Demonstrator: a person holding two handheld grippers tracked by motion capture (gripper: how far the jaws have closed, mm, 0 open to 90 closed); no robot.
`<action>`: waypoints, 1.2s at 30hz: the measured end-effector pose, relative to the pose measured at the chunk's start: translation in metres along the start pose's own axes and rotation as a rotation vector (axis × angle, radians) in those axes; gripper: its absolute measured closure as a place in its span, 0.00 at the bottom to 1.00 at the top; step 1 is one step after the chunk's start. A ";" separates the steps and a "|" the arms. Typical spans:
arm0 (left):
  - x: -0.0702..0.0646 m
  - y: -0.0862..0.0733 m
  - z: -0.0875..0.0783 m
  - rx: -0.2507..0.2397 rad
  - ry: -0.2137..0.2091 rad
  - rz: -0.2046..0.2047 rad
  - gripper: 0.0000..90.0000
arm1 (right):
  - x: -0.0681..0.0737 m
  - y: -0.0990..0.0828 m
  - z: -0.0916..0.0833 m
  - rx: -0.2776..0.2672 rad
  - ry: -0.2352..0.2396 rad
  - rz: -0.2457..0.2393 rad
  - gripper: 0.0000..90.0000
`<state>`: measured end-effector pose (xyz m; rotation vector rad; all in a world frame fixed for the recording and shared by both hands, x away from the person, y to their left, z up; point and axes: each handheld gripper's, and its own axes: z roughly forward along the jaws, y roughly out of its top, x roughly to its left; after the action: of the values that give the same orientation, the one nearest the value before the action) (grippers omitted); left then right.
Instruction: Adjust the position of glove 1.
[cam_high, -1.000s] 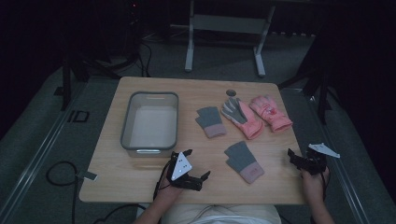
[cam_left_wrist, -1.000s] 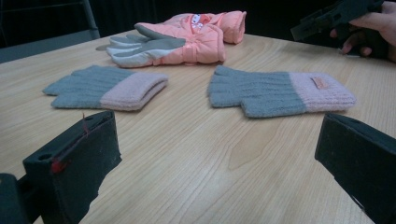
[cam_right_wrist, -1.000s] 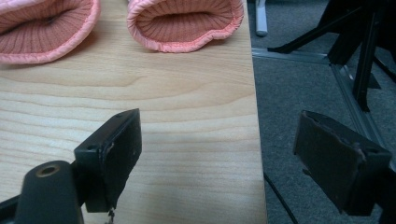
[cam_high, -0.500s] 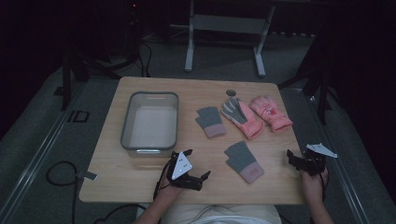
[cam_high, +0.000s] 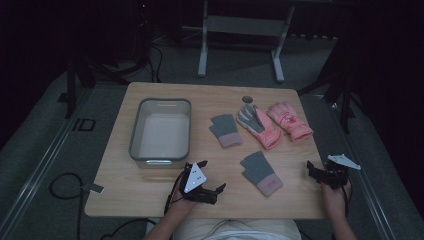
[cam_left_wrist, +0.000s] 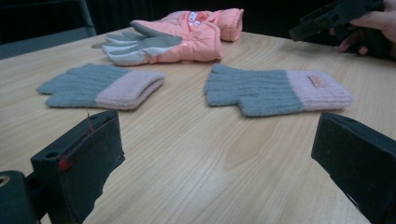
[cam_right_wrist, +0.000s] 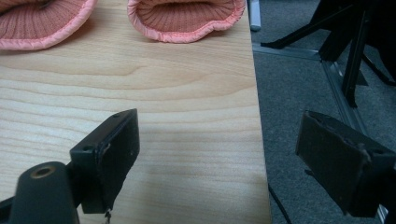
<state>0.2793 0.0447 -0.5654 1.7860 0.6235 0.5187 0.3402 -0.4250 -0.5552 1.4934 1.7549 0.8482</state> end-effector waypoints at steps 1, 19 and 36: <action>0.000 0.000 0.000 0.000 0.000 0.002 0.02 | 0.000 0.000 -0.001 0.000 0.005 0.002 0.15; 0.002 0.000 0.000 0.005 -0.016 -0.029 0.00 | 0.000 0.022 -0.018 -0.038 0.008 0.009 0.15; 0.002 0.000 0.000 0.009 -0.017 -0.030 0.00 | 0.009 0.067 -0.030 -0.111 0.055 -0.027 0.14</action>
<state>0.2808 0.0454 -0.5652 1.7850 0.6414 0.4803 0.3514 -0.4090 -0.4845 1.3831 1.7345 0.9655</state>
